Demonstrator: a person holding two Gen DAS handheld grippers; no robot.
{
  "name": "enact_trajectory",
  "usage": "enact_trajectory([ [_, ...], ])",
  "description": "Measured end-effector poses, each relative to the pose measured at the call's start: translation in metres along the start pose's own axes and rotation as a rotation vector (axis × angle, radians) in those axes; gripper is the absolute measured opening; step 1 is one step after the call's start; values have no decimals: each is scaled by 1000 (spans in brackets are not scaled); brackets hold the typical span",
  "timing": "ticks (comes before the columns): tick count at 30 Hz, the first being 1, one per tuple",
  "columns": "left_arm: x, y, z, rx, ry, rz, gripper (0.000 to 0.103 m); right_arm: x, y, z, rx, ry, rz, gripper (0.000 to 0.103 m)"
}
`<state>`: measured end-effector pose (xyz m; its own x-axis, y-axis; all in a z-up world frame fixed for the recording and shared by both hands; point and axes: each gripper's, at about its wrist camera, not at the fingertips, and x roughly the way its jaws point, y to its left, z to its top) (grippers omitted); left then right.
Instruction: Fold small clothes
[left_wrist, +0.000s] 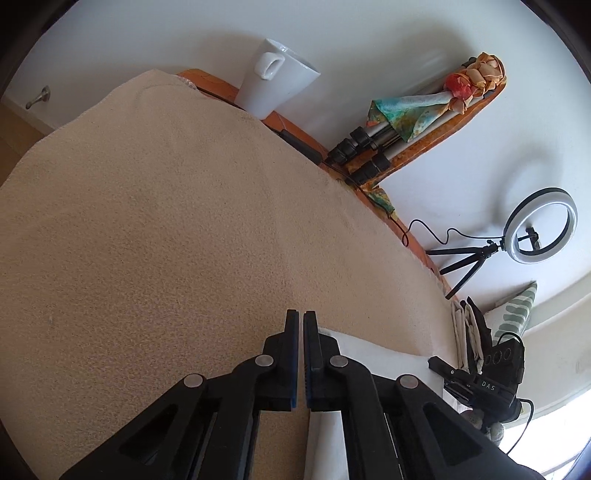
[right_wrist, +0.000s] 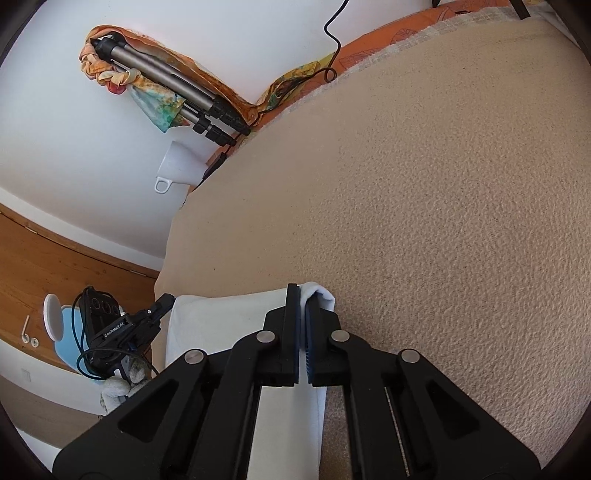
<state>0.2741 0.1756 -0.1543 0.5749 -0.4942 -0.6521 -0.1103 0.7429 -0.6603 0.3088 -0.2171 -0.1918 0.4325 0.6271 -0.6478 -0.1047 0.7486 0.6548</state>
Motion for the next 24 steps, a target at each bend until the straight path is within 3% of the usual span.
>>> enact_trajectory([
  [3, -7, -3, -4, 22, 7, 1, 0, -5, 6, -2, -37, 0, -36, 4],
  [8, -23, -20, -14, 87, 17, 7, 18, -26, 5, -2, -53, -42, -152, 9],
  [11, -36, -28, -20, 111, 9, 4, 30, -46, 3, -4, -31, -58, -110, 11],
  [15, -53, -35, -30, 97, -8, 4, 41, -71, 6, -14, -44, -85, -68, 43],
  [24, -73, -30, -72, 37, 46, -21, 60, -90, 2, -42, -92, -35, -39, 49],
])
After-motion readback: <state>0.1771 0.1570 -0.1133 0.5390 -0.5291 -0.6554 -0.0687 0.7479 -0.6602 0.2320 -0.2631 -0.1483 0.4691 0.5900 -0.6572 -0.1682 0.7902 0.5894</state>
